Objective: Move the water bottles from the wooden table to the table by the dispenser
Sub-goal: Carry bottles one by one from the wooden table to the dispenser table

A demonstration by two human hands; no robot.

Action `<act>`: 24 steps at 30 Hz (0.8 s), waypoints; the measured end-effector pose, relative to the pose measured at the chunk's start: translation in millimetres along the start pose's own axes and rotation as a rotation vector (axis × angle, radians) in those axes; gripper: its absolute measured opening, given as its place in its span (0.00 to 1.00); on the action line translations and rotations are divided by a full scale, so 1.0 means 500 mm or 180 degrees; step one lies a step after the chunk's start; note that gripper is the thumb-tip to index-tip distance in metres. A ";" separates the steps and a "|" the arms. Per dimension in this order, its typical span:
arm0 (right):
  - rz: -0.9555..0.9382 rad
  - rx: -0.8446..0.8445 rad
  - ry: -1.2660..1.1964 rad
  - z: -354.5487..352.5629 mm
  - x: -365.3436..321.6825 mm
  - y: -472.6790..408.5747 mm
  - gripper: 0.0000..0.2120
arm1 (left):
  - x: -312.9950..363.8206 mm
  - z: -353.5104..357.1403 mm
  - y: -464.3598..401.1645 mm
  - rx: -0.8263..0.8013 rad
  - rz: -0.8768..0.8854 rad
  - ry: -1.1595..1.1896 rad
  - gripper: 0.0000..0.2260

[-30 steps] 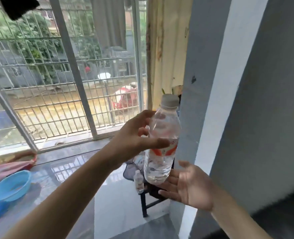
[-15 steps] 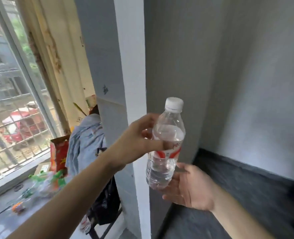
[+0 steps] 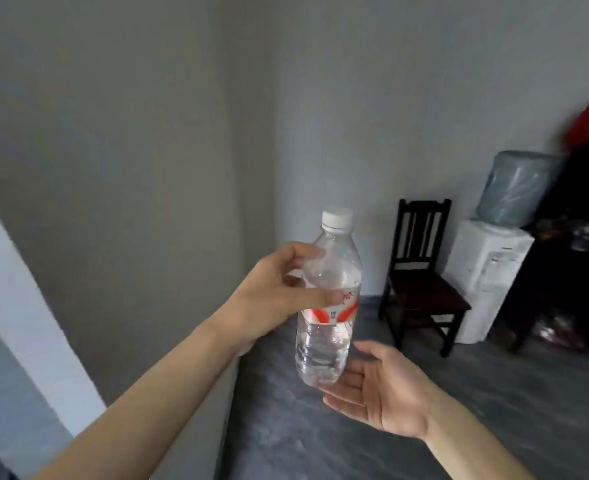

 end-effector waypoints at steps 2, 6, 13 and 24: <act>-0.0171 0.0121 -0.0129 -0.056 -0.031 0.044 0.25 | 0.004 0.070 -0.042 -0.0158 0.0015 0.0092 0.33; -0.0476 0.0341 -0.0375 -0.166 -0.092 0.133 0.24 | 0.024 0.217 -0.113 -0.0541 0.0087 0.0263 0.29; -0.0918 0.0580 -0.0666 -0.327 -0.163 0.260 0.24 | 0.070 0.448 -0.193 -0.1150 0.0258 0.0346 0.27; -0.1313 0.0850 -0.0976 -0.506 -0.235 0.389 0.26 | 0.091 0.706 -0.268 -0.1735 0.0448 0.0259 0.27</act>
Point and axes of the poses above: each hand's wrist, its own y-axis away from the middle knuckle, its own z-axis out of the palm, x = y × z, the point moved 5 cm from there along -y, towards the middle knuckle, and after that the axes turned 4 degrees about -y, right-handed, at the moved point
